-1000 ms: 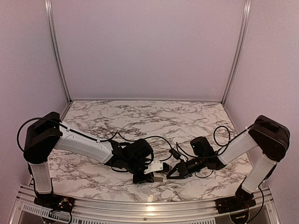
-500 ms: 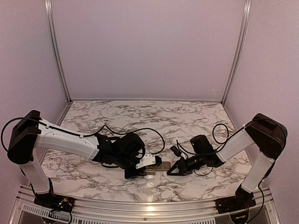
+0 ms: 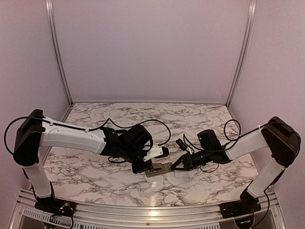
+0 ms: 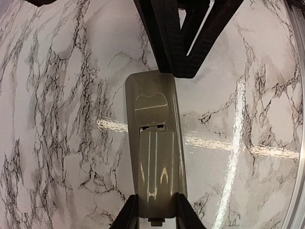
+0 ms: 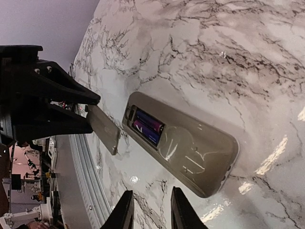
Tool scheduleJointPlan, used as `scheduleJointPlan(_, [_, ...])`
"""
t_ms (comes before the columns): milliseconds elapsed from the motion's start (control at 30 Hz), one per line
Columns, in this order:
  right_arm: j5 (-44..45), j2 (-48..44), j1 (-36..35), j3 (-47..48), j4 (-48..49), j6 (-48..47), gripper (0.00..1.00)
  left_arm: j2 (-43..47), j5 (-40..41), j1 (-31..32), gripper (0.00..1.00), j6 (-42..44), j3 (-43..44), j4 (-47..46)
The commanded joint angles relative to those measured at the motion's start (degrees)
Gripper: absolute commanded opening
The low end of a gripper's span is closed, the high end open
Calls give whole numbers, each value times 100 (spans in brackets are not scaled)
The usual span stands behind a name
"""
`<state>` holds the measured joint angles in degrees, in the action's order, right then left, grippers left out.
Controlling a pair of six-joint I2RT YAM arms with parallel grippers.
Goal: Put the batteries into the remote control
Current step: Load the battery cover onto the remote control without the battery cover.
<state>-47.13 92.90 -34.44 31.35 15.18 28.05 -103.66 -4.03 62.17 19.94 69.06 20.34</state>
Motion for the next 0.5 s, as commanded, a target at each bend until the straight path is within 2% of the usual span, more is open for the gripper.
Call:
scheduleJointPlan(0, [286,-412,152,320,-433,-323,27,-321,37,-20,24,-334,283,344])
scheduleJointPlan(167, [322,-165,384,358,-398,-286,29,-565,179,-21,24,-574,505,445])
scheduleJointPlan(467, [205,73,402,439,-238,-204,32,-792,178,-56,26,-693,626,603])
